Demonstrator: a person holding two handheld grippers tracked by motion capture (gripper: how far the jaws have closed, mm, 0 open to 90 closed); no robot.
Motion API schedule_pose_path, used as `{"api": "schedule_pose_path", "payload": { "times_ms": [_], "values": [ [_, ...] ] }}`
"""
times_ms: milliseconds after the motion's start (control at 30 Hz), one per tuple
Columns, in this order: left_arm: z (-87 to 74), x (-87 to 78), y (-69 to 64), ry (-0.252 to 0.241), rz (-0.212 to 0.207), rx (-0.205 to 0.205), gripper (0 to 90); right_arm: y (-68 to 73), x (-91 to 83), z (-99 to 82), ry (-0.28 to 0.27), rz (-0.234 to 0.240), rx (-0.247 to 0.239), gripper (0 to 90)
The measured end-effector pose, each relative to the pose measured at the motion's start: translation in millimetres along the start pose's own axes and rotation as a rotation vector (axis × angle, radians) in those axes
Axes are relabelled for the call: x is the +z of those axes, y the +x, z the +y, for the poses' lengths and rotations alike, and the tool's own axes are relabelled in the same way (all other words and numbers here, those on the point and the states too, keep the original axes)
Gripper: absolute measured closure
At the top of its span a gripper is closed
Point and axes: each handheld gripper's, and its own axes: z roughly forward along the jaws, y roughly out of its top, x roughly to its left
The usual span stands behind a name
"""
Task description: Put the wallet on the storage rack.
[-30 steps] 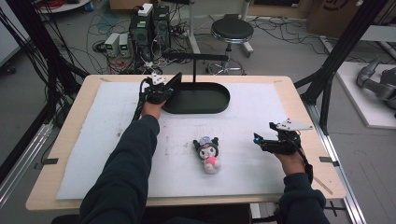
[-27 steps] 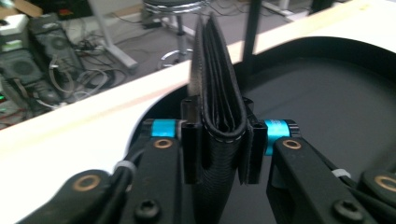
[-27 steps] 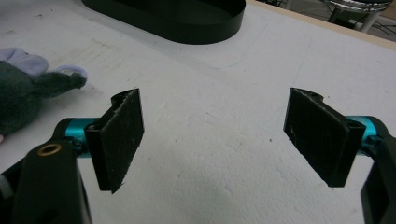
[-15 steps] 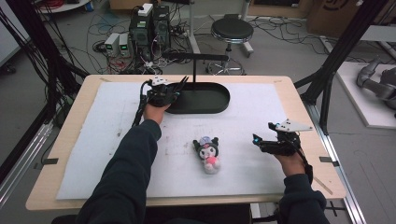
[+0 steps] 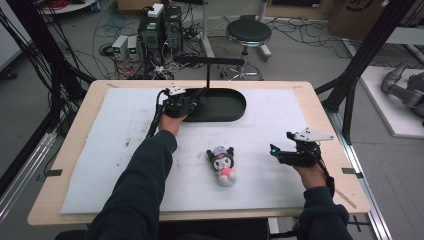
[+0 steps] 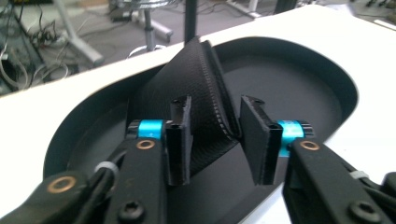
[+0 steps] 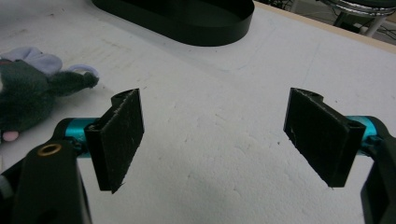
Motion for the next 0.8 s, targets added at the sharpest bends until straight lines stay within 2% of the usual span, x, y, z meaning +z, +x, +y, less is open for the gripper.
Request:
{"api": "schedule_pose_path", "payload": {
  "times_ms": [33,100,200,300,367,567,633,800],
  "values": [
    [-0.9,1.1,0.4,0.001,-0.004,-0.008,57.7,0.1,-0.2,-0.1,0.003,0.002,-0.001,20.4],
    [-1.9,2.9,-1.4,0.007,-0.004,0.006,56.6,0.1,-0.2,-0.3,0.001,0.002,0.001,20.4],
    [-3.0,3.9,-2.8,0.017,-0.028,-0.009,54.0,-0.2,0.2,-0.3,0.0,0.0,0.002,20.4],
    [-0.6,-0.6,-1.4,0.026,-0.031,-0.038,43.6,0.2,0.2,-0.1,0.002,0.001,0.001,20.4],
    [1.8,-7.2,-0.4,0.009,-0.041,-0.058,36.3,0.0,0.5,-0.1,0.003,0.0,0.0,20.4],
    [4.9,-43.9,-4.1,-0.12,-0.068,-0.058,25.3,0.8,2.5,0.7,0.005,0.006,-0.007,20.4],
    [2.5,-58.3,-5.3,-0.142,-0.066,-0.056,22.4,0.8,3.6,1.2,0.006,0.004,-0.01,20.4],
    [-6.4,-94.0,-4.3,-0.186,-0.042,-0.041,21.9,1.4,6.3,4.2,0.003,0.004,-0.012,20.3]
  ]
}}
